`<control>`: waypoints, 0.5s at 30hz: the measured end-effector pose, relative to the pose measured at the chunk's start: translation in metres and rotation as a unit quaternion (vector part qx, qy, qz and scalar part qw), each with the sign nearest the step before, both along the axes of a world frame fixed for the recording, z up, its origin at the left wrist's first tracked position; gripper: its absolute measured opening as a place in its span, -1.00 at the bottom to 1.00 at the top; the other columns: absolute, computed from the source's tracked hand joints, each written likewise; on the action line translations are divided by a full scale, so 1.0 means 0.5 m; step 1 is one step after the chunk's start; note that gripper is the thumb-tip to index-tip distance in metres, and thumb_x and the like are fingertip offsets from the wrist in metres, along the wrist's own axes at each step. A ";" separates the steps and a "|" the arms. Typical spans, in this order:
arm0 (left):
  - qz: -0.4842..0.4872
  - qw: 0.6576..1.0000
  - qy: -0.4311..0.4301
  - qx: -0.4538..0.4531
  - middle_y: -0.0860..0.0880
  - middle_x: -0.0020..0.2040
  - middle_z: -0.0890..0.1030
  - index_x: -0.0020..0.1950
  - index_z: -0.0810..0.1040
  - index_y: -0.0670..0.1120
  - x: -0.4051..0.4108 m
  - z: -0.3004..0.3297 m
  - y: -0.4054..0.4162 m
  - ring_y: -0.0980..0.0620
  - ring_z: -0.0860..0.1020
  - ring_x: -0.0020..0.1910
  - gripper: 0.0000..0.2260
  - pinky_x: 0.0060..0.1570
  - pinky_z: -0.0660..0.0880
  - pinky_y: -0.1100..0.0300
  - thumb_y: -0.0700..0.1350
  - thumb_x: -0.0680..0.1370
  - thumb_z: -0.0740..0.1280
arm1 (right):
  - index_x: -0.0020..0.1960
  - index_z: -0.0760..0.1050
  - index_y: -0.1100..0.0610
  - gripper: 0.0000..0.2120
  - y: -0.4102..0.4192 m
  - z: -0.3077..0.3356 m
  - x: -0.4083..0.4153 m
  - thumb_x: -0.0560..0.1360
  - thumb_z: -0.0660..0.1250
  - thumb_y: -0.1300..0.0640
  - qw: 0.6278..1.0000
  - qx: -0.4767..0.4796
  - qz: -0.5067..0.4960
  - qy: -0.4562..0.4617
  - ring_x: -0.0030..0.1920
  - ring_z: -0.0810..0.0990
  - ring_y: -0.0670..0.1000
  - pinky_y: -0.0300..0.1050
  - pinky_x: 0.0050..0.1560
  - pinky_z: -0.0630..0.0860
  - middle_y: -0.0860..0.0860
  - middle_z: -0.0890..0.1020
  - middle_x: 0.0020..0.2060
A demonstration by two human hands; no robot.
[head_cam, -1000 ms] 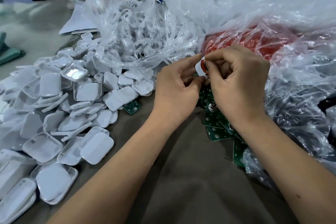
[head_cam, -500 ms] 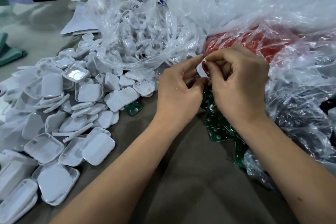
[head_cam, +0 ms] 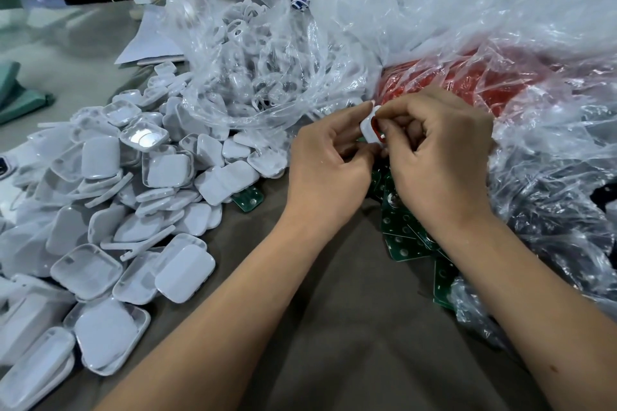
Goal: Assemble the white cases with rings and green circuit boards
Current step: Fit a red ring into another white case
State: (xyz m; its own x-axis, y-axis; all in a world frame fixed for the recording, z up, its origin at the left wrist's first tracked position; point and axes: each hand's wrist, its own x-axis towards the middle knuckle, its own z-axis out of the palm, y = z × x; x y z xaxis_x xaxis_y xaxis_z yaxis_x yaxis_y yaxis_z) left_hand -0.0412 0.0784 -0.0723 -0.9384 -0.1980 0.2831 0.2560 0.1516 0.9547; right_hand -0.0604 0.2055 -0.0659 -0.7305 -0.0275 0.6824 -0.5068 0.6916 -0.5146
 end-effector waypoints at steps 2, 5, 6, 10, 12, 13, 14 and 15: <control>0.000 1.000 -0.003 0.002 -0.01 0.18 0.71 0.31 0.64 -0.12 0.001 0.001 0.001 0.15 0.67 0.13 -0.58 0.16 0.62 0.15 -0.41 0.48 0.41 | -0.04 0.73 0.20 -0.91 -0.001 0.001 0.001 0.50 0.48 0.33 1.000 -0.003 -0.002 0.001 -0.26 0.50 -0.15 -0.52 -0.16 0.37 0.00 0.67 -0.21; -0.013 1.000 -0.010 0.019 -0.06 0.15 0.72 0.30 0.63 -0.15 0.004 0.000 0.004 0.07 0.69 0.14 -0.58 0.17 0.63 0.04 -0.42 0.48 0.40 | -0.06 0.73 0.20 -0.91 -0.002 0.000 0.003 0.49 0.48 0.32 1.000 -0.014 -0.013 0.002 -0.25 0.53 -0.13 -0.52 -0.15 0.37 0.01 0.69 -0.20; -0.017 0.999 -0.013 0.026 -0.08 0.15 0.72 0.30 0.63 -0.16 0.005 -0.001 0.005 0.05 0.69 0.14 -0.59 0.17 0.63 0.00 -0.42 0.48 0.40 | -0.06 0.73 0.19 -0.92 -0.004 0.000 0.005 0.49 0.48 0.32 1.000 -0.018 -0.018 0.001 -0.25 0.54 -0.12 -0.52 -0.14 0.37 0.01 0.69 -0.20; -0.018 0.999 -0.019 0.043 -0.12 0.10 0.73 0.28 0.63 -0.20 0.004 -0.002 0.004 0.02 0.70 0.10 -0.61 0.16 0.63 -0.03 -0.42 0.48 0.44 | -0.07 0.73 0.15 -0.93 -0.007 0.001 0.008 0.48 0.51 0.27 0.999 -0.037 -0.018 -0.006 -0.28 0.58 -0.13 -0.44 -0.17 0.47 -0.03 0.70 -0.22; -0.016 0.999 -0.018 0.034 -0.10 0.06 0.74 0.25 0.64 -0.19 0.002 -0.001 0.002 0.05 0.72 0.05 -0.62 0.14 0.64 0.00 -0.41 0.46 0.48 | -0.07 0.73 0.11 -0.94 -0.003 0.001 0.006 0.47 0.53 0.24 0.997 -0.069 0.000 -0.025 -0.32 0.61 -0.16 -0.35 -0.23 0.53 -0.08 0.69 -0.26; -0.014 1.000 -0.016 0.022 -0.08 0.04 0.74 0.24 0.64 -0.18 0.001 -0.001 0.001 0.07 0.72 0.03 -0.62 0.11 0.65 0.04 -0.41 0.45 0.49 | -0.08 0.73 0.09 -0.93 -0.001 0.001 0.005 0.47 0.54 0.23 0.996 -0.081 0.009 -0.036 -0.33 0.62 -0.17 -0.35 -0.25 0.52 -0.10 0.68 -0.28; -0.013 1.000 -0.011 0.008 -0.05 0.01 0.74 0.23 0.65 -0.18 0.000 -0.001 0.000 0.10 0.72 0.00 -0.62 0.08 0.66 0.08 -0.41 0.44 0.49 | -0.09 0.73 0.08 -0.92 0.000 0.000 0.004 0.46 0.54 0.23 0.995 -0.090 0.016 -0.045 -0.33 0.63 -0.17 -0.37 -0.26 0.50 -0.13 0.68 -0.29; -0.012 1.000 -0.006 -0.002 -0.02 -0.01 0.74 0.22 0.65 -0.18 -0.001 -0.002 -0.001 0.13 0.72 -0.03 -0.62 0.04 0.66 0.12 -0.41 0.44 0.49 | -0.10 0.72 0.07 -0.92 -0.001 -0.001 0.004 0.46 0.54 0.23 0.993 -0.100 0.022 -0.054 -0.33 0.63 -0.16 -0.38 -0.26 0.48 -0.15 0.67 -0.30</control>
